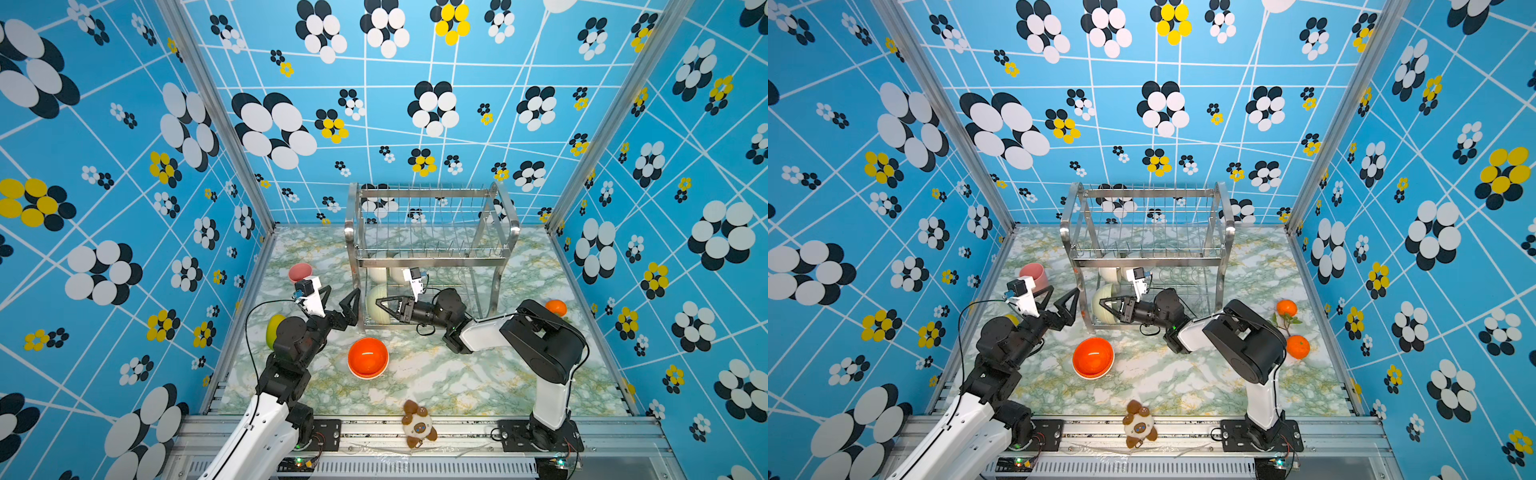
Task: Load bowls into a dish rack
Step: Place the bowl in the dish rack.
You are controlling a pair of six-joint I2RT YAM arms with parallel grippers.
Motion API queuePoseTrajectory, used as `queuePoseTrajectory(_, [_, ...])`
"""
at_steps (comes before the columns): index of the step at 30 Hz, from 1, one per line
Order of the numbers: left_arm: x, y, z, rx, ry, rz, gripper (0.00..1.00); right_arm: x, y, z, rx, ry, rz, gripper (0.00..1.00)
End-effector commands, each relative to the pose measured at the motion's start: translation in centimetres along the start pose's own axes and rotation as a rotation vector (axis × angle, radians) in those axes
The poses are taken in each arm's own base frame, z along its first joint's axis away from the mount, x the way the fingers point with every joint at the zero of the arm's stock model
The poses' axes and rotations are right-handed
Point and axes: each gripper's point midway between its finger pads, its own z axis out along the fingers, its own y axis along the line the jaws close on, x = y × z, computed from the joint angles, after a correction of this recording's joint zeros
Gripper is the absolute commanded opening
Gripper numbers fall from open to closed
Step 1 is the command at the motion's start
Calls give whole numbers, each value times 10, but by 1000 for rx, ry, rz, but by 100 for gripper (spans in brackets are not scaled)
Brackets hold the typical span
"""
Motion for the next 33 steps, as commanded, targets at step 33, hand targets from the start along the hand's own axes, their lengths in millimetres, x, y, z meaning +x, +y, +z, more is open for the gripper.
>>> queuePoseTrajectory(33, [30,13,14,-28,109,5,76,-19,9,26,-97,-53,-17,3])
